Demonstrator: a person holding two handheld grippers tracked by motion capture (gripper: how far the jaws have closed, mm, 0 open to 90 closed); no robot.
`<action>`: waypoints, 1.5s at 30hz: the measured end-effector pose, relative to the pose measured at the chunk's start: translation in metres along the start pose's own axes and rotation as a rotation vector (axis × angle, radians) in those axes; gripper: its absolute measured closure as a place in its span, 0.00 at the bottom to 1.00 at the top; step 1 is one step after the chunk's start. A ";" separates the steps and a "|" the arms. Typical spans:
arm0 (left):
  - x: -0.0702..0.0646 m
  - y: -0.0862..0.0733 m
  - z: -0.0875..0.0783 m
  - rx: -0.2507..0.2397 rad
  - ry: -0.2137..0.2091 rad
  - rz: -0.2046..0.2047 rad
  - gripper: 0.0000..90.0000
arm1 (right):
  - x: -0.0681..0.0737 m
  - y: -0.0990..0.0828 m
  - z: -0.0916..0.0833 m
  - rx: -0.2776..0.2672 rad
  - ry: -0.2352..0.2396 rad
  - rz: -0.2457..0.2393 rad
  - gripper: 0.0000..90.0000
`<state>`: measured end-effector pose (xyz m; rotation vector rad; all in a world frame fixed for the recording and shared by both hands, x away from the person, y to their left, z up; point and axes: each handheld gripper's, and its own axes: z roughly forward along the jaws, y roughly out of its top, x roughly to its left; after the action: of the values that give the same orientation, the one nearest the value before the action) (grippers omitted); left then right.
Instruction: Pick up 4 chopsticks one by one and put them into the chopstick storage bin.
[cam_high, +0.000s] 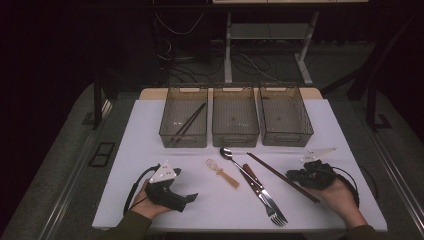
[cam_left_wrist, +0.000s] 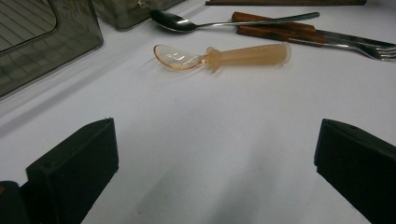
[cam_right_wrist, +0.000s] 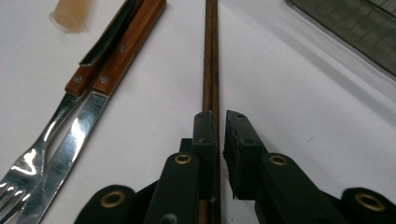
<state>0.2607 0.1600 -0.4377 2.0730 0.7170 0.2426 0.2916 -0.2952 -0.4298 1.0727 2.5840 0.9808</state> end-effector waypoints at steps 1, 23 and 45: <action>0.000 0.000 0.000 0.001 0.000 0.000 0.00 | 0.000 0.000 0.001 0.005 0.002 0.000 0.91; 0.000 -0.001 0.001 0.010 -0.003 0.007 0.00 | -0.004 -0.005 0.005 0.039 -0.002 -0.001 0.92; 0.000 -0.001 0.002 0.011 0.002 0.011 0.00 | -0.009 -0.012 0.008 0.025 -0.025 -0.023 0.94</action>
<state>0.2608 0.1590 -0.4400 2.0877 0.7096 0.2475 0.2940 -0.3035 -0.4438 1.0525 2.5894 0.9271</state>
